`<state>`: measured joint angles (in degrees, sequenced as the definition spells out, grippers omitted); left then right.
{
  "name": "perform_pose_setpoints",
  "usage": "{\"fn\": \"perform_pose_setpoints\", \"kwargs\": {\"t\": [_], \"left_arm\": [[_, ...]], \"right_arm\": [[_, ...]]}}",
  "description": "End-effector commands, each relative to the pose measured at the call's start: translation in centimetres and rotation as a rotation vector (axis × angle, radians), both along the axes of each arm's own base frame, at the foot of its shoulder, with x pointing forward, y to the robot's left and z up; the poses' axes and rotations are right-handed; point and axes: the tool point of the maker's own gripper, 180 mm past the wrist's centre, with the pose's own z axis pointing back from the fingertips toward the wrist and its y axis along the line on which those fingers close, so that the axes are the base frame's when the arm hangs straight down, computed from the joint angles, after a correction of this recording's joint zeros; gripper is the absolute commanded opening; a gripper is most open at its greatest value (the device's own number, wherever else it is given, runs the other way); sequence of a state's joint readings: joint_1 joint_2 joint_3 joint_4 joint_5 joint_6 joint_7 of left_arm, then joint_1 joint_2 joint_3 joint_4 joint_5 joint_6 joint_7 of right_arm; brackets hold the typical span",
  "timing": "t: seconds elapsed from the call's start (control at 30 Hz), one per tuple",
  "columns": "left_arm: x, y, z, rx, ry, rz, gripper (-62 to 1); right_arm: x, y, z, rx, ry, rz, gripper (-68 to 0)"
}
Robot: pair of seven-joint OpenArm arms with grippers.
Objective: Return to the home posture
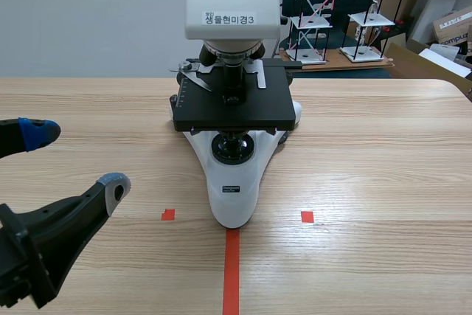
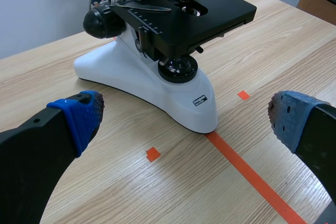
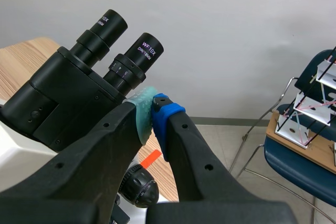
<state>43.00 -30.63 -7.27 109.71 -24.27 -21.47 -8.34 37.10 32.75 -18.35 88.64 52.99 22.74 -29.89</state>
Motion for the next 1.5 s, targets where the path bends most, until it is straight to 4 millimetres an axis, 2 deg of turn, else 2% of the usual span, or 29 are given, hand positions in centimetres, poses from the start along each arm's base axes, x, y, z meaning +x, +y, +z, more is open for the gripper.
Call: {"fn": "perform_pose_setpoints", "kwargs": {"t": [0.0,1.47], "left_arm": [[-0.01,-0.34,0.62,-0.021,-0.017,-0.007,1.4],[-0.01,-0.34,0.63,-0.021,-0.017,-0.007,1.4]], "right_arm": [[0.07,-0.51,1.24,0.014,-0.035,-0.013,-67.6],[0.09,-0.52,1.46,0.017,-0.047,-0.014,-67.6]]}}
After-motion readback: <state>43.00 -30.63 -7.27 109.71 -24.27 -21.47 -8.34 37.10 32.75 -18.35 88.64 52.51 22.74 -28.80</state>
